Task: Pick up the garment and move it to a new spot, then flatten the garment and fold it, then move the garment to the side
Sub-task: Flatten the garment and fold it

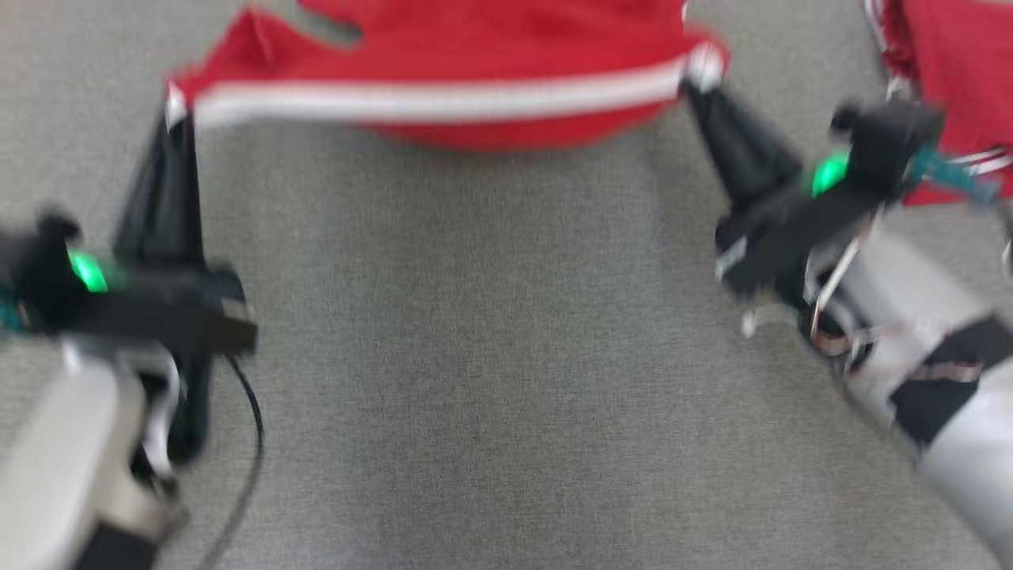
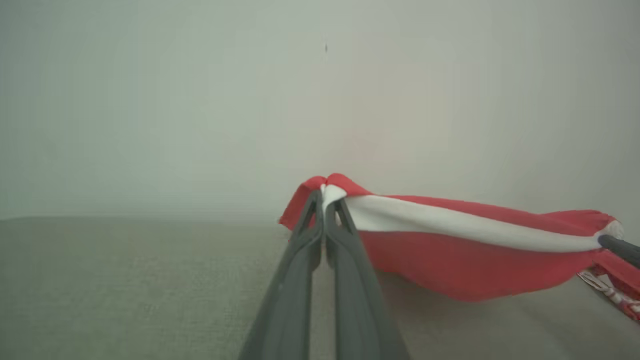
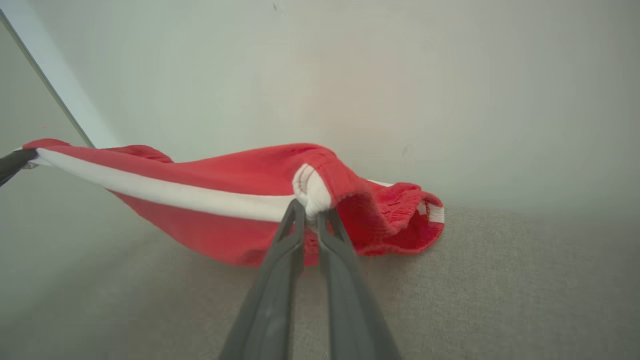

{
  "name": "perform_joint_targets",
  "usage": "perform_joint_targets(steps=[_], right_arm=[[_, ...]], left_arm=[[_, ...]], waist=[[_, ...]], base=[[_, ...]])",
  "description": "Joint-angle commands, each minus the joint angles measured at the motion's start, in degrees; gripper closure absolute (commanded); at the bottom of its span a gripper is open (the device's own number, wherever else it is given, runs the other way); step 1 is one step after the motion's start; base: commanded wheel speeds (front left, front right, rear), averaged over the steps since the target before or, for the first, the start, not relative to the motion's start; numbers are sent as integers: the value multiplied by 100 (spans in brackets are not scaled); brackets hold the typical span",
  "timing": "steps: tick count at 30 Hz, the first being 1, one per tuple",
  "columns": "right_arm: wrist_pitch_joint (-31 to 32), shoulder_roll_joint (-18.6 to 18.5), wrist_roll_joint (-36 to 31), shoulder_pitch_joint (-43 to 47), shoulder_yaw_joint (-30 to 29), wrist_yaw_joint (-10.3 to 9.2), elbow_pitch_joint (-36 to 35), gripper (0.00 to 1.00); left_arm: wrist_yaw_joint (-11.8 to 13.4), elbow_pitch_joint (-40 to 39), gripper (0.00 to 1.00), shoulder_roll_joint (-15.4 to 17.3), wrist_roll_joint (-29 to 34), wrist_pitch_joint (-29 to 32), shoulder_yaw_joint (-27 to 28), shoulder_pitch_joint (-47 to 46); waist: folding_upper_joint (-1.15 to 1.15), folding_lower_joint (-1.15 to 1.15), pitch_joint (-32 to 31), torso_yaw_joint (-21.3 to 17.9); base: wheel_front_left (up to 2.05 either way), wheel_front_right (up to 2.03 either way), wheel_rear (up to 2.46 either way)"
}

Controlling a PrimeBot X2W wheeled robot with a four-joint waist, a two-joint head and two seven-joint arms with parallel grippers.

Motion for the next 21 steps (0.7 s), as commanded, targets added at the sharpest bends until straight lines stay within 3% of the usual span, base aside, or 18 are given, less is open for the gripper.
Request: perform_joint_targets(steps=[1, 12, 21], right_arm=[[-36, -10, 9, 244, -65, -16, -42, 100], [-9, 137, -164, 2409, -494, -17, -442, 100], [267, 75, -489, 3786, -877, -17, -940, 100]], left_arm=[[27, -119, 100, -28, 61, -17, 91, 283], [28, -457, 100, -641, 252, -17, 718, 2618], [-134, -290, 100, -1172, 424, -19, 1156, 3704]], waist=[[1, 2, -282, -40], [1, 2, -834, -73], [1, 2, -1145, -10]], base=[[0, 0, 0], [0, 0, 0], [0, 0, 0]])
